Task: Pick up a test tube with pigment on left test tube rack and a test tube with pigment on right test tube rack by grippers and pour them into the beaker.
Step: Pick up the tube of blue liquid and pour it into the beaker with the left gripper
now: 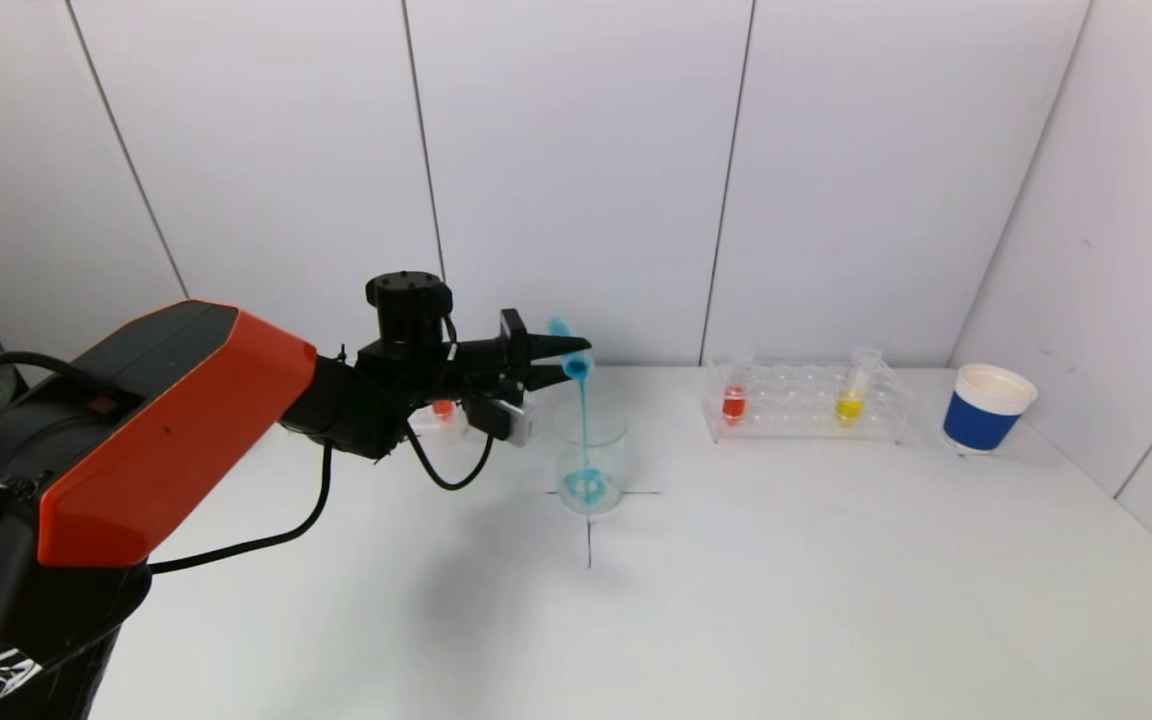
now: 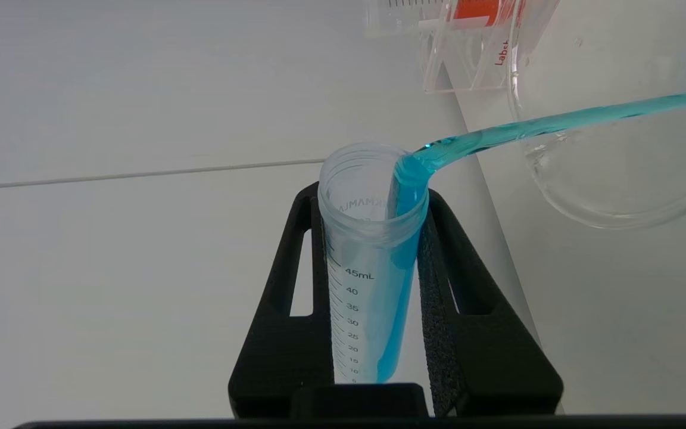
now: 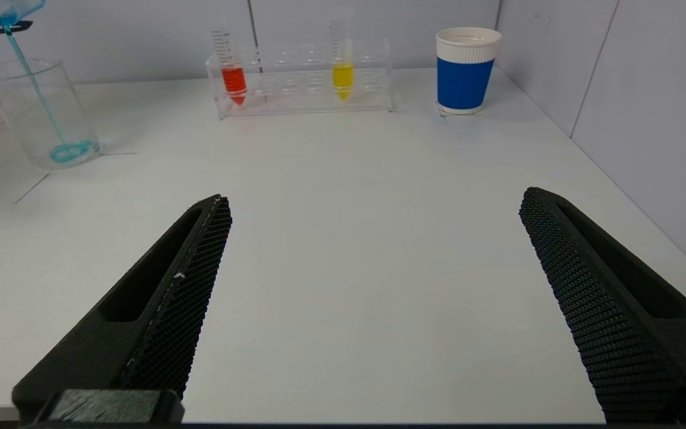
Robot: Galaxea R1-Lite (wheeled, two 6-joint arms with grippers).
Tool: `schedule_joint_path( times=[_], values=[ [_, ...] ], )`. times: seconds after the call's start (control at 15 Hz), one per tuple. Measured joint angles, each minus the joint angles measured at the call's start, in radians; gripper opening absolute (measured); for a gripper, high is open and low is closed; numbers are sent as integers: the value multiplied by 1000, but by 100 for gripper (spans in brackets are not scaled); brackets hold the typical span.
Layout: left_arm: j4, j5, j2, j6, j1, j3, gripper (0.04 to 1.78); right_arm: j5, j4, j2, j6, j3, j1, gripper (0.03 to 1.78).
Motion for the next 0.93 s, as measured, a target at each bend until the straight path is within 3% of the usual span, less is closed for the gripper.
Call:
schedule_joint_path(
  times=[0.93],
  values=[
    [3,8,3,82,-4,-5,44,0,0,0,0,0,0,176]
  ],
)
